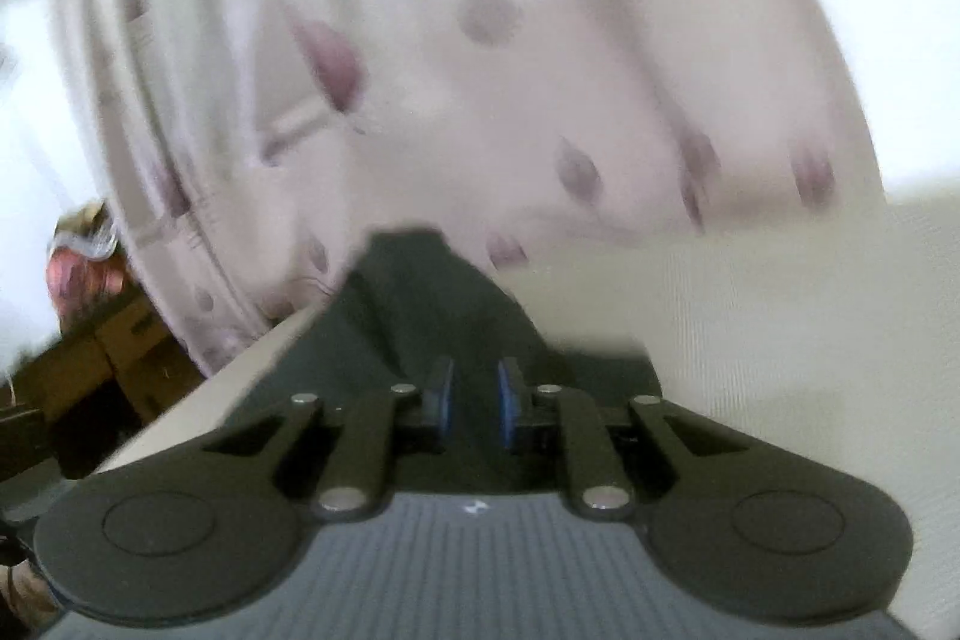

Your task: Fold large clothes

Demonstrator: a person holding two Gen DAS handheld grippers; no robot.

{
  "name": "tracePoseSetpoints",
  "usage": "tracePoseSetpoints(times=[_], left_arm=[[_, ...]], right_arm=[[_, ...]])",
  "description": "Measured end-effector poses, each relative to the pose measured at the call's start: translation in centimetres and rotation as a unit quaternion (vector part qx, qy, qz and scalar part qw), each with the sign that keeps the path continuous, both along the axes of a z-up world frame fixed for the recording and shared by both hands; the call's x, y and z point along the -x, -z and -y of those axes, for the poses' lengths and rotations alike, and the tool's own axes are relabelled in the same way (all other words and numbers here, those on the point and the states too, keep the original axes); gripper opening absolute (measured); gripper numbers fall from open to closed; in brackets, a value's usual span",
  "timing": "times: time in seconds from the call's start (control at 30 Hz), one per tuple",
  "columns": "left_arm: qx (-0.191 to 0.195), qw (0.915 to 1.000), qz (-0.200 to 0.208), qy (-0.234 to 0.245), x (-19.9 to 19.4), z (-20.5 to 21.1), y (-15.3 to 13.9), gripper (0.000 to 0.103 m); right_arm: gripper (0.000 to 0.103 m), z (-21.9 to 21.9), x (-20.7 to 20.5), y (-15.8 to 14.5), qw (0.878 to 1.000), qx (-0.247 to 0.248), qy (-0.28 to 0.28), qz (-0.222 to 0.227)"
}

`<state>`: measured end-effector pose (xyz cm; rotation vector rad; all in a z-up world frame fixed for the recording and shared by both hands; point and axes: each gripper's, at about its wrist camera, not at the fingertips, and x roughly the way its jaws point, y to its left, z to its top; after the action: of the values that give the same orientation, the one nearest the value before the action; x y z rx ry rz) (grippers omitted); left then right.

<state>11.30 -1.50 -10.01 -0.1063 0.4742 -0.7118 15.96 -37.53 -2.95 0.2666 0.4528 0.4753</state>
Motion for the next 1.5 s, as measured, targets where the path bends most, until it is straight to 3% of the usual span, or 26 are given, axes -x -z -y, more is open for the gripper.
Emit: tracePoseSetpoints(times=[0.1, 0.17, 0.3, 0.37, 0.53, 0.67, 0.87, 1.0, 1.07, 1.23, 1.37, 1.43, 1.5], left_arm=[[0.000, 1.0000, 0.000, -0.001, -0.1, 0.3, 0.5, 0.103], [-0.010, 0.9999, 0.006, 0.000, 0.1, 0.7, 0.8, 0.103], [-0.017, 0.9998, 0.010, 0.003, 0.3, 0.8, 1.3, 0.103], [-0.022, 0.9996, 0.016, 0.010, 0.4, 1.0, 1.5, 0.103], [-0.026, 0.9990, 0.024, 0.027, 0.4, 1.5, 2.0, 0.103], [-0.026, 0.9988, 0.020, 0.038, 0.2, 1.7, 2.0, 0.103], [-0.035, 0.9982, 0.021, 0.043, 0.3, 1.9, 2.4, 0.103], [-0.052, 0.9975, 0.021, 0.044, 0.2, 2.1, 2.5, 0.103], [-0.054, 0.9973, 0.022, 0.045, 0.1, 2.1, 2.4, 0.103], [-0.052, 0.9973, 0.026, 0.045, 0.0, 1.9, 2.5, 0.103], [-0.050, 0.9973, 0.027, 0.046, 0.0, 1.7, 2.4, 0.103], [-0.046, 0.9975, 0.028, 0.046, 0.2, 1.5, 2.4, 0.103], [-0.043, 0.9975, 0.031, 0.047, 0.4, 1.2, 2.4, 0.103]], right_arm=[[0.015, -4.0, -1.6, -2.8, 0.996, 0.062, -0.053, 0.027], [0.015, -7.3, -3.8, -3.1, 0.990, 0.108, -0.084, 0.028], [0.014, -10.9, -8.6, -1.2, 0.980, 0.172, -0.097, -0.001], [0.011, -11.9, -11.2, 0.8, 0.973, 0.214, -0.077, -0.036], [0.011, -10.9, -13.4, 4.0, 0.974, 0.196, -0.066, -0.097], [0.010, -11.1, -13.6, 5.5, 0.965, 0.232, -0.069, -0.100], [0.010, -10.2, -14.0, 7.4, 0.974, 0.198, -0.053, -0.094], [0.012, -8.3, -14.1, 5.7, 0.982, 0.141, -0.045, -0.116], [0.014, -6.2, -11.4, 2.8, 0.991, 0.106, -0.017, -0.084], [0.014, -4.6, -1.1, -0.8, 0.990, 0.132, -0.032, -0.028], [0.014, -6.2, 6.4, 0.1, 0.985, 0.167, -0.040, -0.003], [0.013, -7.0, 8.0, 1.6, 0.981, 0.191, -0.028, -0.001], [0.013, -6.8, 8.2, 2.9, 0.983, 0.184, -0.010, -0.013]])
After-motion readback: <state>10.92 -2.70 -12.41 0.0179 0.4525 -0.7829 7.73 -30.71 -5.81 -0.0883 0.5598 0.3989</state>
